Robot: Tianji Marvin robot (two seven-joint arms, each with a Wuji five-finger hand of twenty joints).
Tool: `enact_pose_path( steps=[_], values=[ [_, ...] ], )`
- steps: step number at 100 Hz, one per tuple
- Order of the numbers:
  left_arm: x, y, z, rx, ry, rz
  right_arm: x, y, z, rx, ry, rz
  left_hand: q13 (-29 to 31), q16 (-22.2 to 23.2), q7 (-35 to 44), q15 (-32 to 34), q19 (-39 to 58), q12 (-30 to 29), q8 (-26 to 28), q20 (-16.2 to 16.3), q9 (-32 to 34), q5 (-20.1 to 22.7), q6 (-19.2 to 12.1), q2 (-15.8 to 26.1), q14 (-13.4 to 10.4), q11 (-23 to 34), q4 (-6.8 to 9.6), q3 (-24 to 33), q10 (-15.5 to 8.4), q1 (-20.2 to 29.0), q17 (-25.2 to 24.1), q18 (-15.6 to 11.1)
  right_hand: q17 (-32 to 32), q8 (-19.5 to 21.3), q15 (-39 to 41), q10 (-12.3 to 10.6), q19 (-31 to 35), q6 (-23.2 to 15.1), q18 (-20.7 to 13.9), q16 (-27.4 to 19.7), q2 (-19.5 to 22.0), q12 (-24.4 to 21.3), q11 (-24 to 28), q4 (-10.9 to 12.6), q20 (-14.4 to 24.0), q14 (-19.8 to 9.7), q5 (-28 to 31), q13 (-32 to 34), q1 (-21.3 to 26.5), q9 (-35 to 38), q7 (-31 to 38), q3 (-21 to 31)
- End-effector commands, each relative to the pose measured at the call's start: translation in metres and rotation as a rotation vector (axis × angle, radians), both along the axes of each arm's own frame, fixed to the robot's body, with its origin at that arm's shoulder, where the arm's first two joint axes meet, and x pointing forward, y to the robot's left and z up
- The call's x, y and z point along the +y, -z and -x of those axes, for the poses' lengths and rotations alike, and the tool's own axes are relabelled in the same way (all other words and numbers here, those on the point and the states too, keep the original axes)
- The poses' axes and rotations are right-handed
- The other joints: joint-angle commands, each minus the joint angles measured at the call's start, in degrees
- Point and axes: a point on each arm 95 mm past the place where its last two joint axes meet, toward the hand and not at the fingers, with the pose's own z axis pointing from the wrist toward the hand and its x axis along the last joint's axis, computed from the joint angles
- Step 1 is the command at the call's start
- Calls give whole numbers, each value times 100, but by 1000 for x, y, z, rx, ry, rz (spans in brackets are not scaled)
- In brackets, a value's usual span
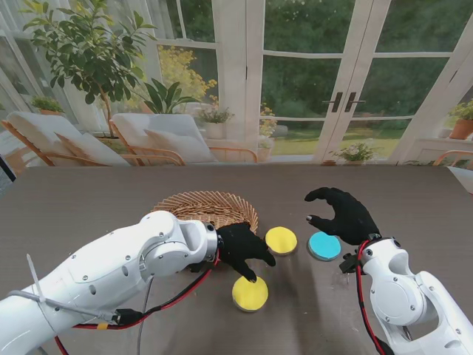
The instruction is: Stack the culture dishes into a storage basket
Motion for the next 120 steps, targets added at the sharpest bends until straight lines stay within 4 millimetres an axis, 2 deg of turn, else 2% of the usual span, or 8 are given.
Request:
enact_pose_path(
  steps=[1, 14, 30, 52, 88, 120],
  values=[
    [4, -6, 0, -8, -8, -2, 3, 1, 2, 7, -9, -2, -314, -282, -104, -352, -516, -161, -70, -232, -171, -153, -80, 357, 150, -82, 189, -207, -62, 189, -280, 251, -2635, -15, 10, 74, -204, -43, 17, 49, -16, -79, -20, 34, 242, -25, 145, 132, 14, 57, -69, -188],
    [8, -15, 0, -18, -40, 40, 3, 1, 2, 9, -10, -2, -650, -643, -104, -765, -1432, -304, -95, -556, -220, -133, -49, 581, 174, -126, 200, -474, -67, 138, -493, 291, -2646, -17, 5, 69, -208, -38, 17, 49, 0, -80, -23, 35, 243, -32, 139, 127, 5, 52, -72, -197],
    [19, -31, 1, -2, -96, 81, 3, 1, 2, 8, -13, -1, -1055, -939, -145, -1077, -2384, -467, -135, -826, -440, -171, 28, 665, 138, -224, 208, -601, -45, 10, -664, 296, -2654, -19, -2, 67, -212, -43, 23, 47, -24, -81, -25, 35, 244, -20, 130, 119, 1, 57, -76, -200],
    [40, -53, 7, 13, -210, 170, 5, 1, 3, 12, -17, 1, -1644, -1365, -232, -1435, -3852, -687, -250, -1003, -689, -232, 237, 814, -21, -322, 178, -653, -5, -295, -655, 198, -2665, -22, -11, 62, -219, -39, 23, 45, -15, -84, -32, 34, 246, -36, 118, 104, -13, 47, -77, -208],
    [83, -67, 18, -64, -413, 370, 8, 3, 4, 21, -28, 6, -1762, -1460, -191, -1498, -4170, -727, -272, -1022, -630, -98, 320, 857, -4, -312, 158, -670, 72, -356, -908, 135, -2690, -26, -21, 69, -231, -25, 21, 44, 50, -87, -40, 48, 249, -32, 124, 87, -35, 50, -76, -228],
    [112, -60, 34, -93, -548, 564, 17, 7, 6, 34, -58, 29, -1631, -1455, -148, -1444, -4172, -718, -274, -966, -476, 42, 418, 778, 169, -282, 162, -640, 179, -206, -842, 255, -2679, -32, -26, 60, -228, -31, 15, 43, -16, -87, -42, 43, 258, -47, 94, 77, -31, 34, -83, -227]
  ],
)
